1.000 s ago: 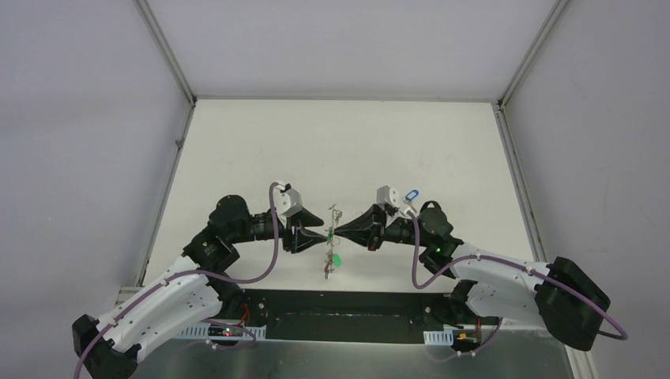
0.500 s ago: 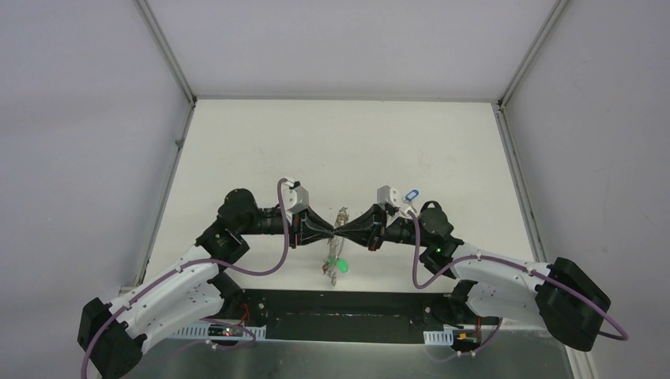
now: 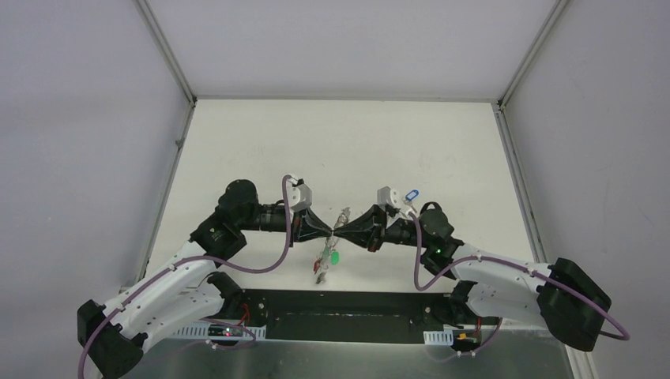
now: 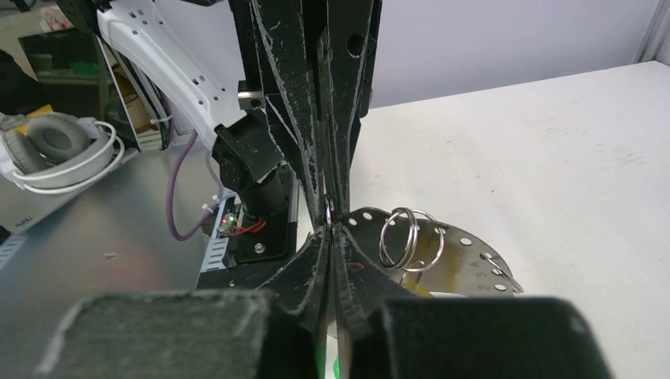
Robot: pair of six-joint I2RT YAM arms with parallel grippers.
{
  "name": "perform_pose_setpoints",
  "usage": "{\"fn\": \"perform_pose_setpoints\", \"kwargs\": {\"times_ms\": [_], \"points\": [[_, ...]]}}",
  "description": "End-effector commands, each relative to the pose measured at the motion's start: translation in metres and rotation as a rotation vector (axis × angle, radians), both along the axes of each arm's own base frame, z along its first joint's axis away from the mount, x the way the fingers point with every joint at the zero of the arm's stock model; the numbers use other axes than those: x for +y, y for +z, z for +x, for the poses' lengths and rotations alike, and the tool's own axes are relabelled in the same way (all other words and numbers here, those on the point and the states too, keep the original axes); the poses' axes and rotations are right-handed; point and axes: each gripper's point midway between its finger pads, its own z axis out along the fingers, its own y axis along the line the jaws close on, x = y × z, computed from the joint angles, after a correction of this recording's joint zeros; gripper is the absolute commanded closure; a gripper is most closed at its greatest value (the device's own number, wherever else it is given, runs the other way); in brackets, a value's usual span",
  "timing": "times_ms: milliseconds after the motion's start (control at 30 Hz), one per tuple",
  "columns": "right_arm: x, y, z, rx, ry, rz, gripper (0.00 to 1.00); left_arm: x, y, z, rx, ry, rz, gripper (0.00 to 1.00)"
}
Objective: Put the keys on the keyring
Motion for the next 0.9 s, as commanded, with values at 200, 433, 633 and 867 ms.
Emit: {"fn": "perform_pose_setpoints", "kwargs": {"times_ms": [200, 433, 633, 867], "points": [[-0.009, 0.029, 0.004, -0.058, -0.061, 0.071, 0.54, 0.007, 0.025, 0.002, 0.028, -0.035, 0.222, 1.0], [-0.012, 0.033, 0.004, -0.066, -0.07, 0.051, 0.48, 0.012, 0.037, 0.014, 0.08, -0.002, 0.364, 1.0], [-0.009, 0.032, 0.004, -0.071, -0.055, 0.027, 0.47, 0.018, 0.037, 0.026, 0.074, 0.053, 0.51, 1.0], [-0.001, 0.038, 0.004, -0.074, -0.024, 0.024, 0.47, 0.017, 0.016, 0.028, 0.057, 0.058, 0.76, 1.0]]}}
